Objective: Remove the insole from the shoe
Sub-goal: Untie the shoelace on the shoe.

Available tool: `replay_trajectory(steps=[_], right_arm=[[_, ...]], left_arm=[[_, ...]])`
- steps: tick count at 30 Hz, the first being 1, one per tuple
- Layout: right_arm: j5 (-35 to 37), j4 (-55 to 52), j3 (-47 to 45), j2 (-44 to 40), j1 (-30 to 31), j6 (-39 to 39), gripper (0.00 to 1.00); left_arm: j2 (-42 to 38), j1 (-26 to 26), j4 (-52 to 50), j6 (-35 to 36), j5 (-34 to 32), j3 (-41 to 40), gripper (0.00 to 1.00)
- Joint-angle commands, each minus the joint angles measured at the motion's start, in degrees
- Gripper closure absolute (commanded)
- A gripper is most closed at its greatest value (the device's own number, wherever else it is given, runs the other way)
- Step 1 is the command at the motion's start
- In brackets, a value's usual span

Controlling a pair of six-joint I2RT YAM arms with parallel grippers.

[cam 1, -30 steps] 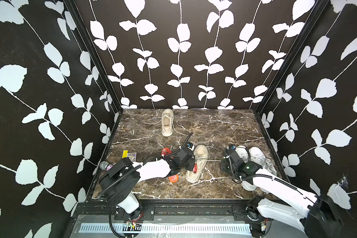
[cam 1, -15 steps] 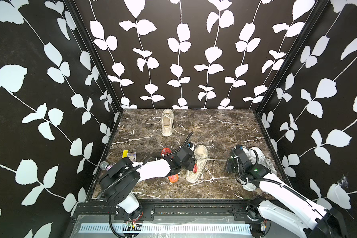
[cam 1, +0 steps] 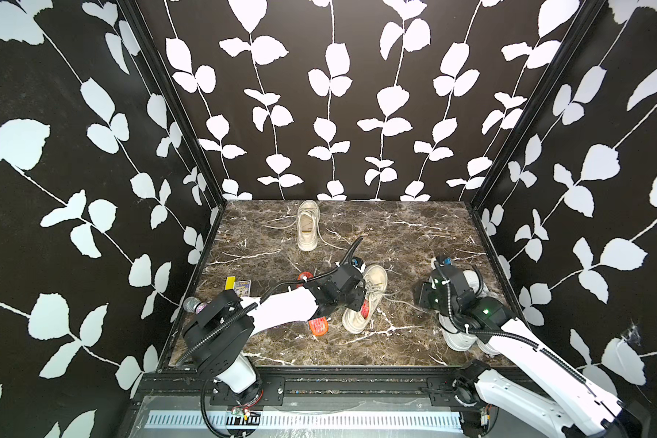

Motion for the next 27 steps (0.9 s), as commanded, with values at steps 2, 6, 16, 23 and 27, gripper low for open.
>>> replay_trajectory(steps=[2,6,16,23,27], right_arm=[[-0.87,0.44,4.08,7.42,5.19,-3.31,0.44],[-1.72,3.66,7.03,14.43,9.71,-4.49,0.44],[3.60,4.15,9.31,25.17,12.32,-7.22,0.46],[0.55,6.64,7.79,27.30,13.22,-6.56,0.46],[1.17,6.93,6.69,27.89,13.64,-5.73,0.46]], left_arm=[[-2.15,-0.67,2.71,0.13,2.55,2.47,1.00],[-1.73,-0.94,3.64,1.00,3.86,2.41,1.00],[-0.57,-1.07,6.91,1.19,6.11,0.92,1.00],[0.32,-1.04,7.29,1.45,6.53,0.55,1.00],[1.07,-1.03,8.23,1.10,7.10,0.38,1.00]])
